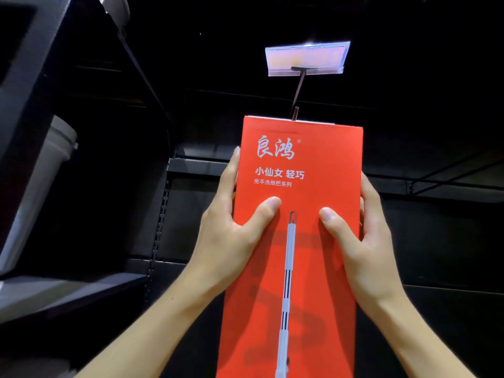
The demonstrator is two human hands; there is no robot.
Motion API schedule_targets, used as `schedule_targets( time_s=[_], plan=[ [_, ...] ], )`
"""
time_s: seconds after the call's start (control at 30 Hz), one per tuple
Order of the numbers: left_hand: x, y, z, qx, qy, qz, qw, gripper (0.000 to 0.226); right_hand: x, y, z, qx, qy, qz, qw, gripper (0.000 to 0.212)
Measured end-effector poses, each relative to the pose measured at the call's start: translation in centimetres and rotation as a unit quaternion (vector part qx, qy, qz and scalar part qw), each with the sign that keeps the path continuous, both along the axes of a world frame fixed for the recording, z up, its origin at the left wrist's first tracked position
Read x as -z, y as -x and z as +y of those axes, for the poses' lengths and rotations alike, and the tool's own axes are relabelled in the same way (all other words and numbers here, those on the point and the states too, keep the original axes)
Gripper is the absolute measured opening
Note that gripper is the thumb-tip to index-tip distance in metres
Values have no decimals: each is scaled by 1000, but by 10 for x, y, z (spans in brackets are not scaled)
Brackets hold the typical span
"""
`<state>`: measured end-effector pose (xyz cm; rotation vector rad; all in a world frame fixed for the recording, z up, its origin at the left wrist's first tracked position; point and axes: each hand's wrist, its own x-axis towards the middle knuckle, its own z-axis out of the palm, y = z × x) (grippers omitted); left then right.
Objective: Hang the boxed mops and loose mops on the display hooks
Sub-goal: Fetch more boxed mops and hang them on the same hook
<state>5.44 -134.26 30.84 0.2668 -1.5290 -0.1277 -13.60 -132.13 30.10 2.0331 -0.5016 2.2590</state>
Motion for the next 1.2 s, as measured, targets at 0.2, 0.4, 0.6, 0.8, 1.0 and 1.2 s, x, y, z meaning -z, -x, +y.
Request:
schedule_targets(
  time_s=[0.2,0.4,0.6,0.8,1.0,1.2],
  plan=[
    [-3,0,-6,12,1,16,1000,82,-3,-5,-4,3,0,-15,1000,68],
    [-7,1,-20,26,-9,26,999,81,-7,-5,-14,17,-11,-28,999,66],
    [-9,3,-41,29,-35,26,999,76,-10,-3,-33,33,-36,-26,998,64],
    [-8,4,-56,33,-41,22,998,75,-9,-3,-50,35,-42,-33,998,66],
    [-9,6,-69,26,-46,26,998,74,-8,-5,-64,47,-40,-34,998,65],
    [-8,7,-80,27,-56,21,998,77,-8,-6,-73,52,-43,-37,997,66]
  ],
)
